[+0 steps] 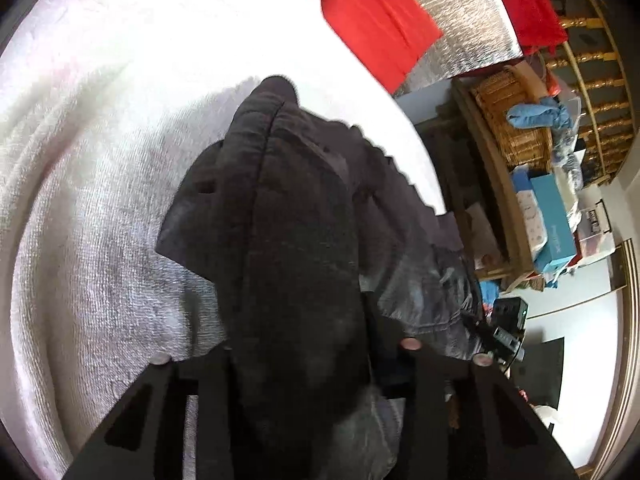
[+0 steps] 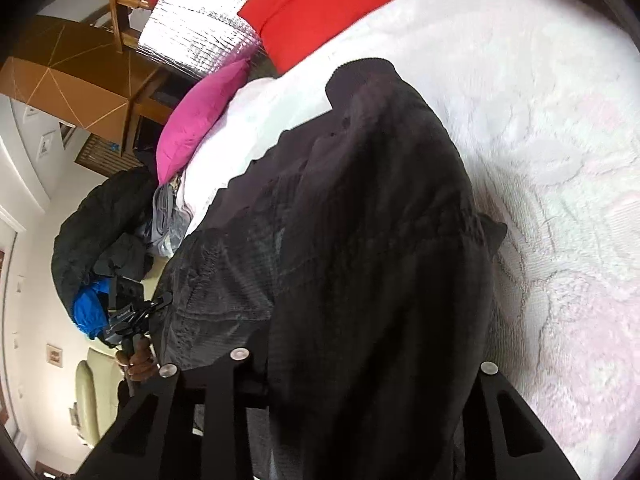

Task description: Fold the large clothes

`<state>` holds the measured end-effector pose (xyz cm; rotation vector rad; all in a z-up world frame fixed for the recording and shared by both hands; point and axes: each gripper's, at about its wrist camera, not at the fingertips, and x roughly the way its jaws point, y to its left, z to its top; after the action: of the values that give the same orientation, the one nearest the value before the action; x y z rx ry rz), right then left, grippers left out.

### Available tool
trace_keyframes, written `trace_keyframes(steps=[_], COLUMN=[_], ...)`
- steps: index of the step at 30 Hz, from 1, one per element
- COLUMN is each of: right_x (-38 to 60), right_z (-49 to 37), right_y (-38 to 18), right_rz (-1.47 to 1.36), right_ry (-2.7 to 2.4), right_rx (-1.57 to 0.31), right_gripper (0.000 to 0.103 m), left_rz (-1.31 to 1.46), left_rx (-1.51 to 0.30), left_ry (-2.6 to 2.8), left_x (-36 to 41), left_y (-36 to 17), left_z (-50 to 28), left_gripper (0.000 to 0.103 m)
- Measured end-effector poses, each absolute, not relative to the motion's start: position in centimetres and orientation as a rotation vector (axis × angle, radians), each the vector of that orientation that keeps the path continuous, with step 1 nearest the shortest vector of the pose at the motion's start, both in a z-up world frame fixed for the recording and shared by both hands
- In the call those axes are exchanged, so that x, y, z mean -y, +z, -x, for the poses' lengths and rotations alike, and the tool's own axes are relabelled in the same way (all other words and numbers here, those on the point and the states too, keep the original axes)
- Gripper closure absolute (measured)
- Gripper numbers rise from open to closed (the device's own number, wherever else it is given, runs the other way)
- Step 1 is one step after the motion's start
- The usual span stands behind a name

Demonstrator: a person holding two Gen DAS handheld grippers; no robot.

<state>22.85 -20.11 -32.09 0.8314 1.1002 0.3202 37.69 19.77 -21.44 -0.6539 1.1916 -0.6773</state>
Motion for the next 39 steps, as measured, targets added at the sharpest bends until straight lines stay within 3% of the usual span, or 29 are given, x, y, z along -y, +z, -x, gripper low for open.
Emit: trace_keyframes(steps=[9, 14, 16, 18, 20, 27, 33, 39], right_x=[19.5, 19.6, 20.1, 20.7, 21.3, 23.9, 25.3, 24.4], right_z=[-20.8, -19.9, -20.6, -21.0, -21.3, -18.5, -11.9, -4.9], right_y=[-27.8, -28.3, -30.1, -31.6, -32.4, -30.5, -26.4, -26.4], right_rz=[-0.785, -0.758, -0.797, -0.831, -0.868, -0.911, -0.881, -1.016], right_ry=[0.328, 0.301, 0.276, 0.249, 0.221, 0.134, 0.017, 0.037], right_rx=[-1.010, -1.027, -1.072, -1.109, -1.132, -1.077, -0.909, -0.844], right_gripper=[0.070, 0.070, 0.069, 0.054, 0.049, 0.046, 0.027, 0.025], left_rz=[0.626, 0.608, 0.610, 0.623, 0.657, 0.672, 0.680, 0.736], left_rx=[-1.095, -1.138, -1.220, -1.296, -1.335, -1.215, -0.949, -0.938], left_ry=[-0.734, -0.677, -0.582, -0.524, -0.487, -0.404, -0.337, -0.377], left_x=[-19.2, -20.0, -20.3, -20.9, -21.4, -24.7, -28.9, -28.7], left_y=[-17.6, -18.9, -21.0, -23.0, -23.9, -20.6, -16.5, -18.9], left_z=[-35.5, -34.8, -36.0, -36.8, -37.2, -33.9, -27.2, -21.3], left_gripper=[0.074, 0.073, 0.065, 0.050, 0.044, 0.042, 0.028, 0.021])
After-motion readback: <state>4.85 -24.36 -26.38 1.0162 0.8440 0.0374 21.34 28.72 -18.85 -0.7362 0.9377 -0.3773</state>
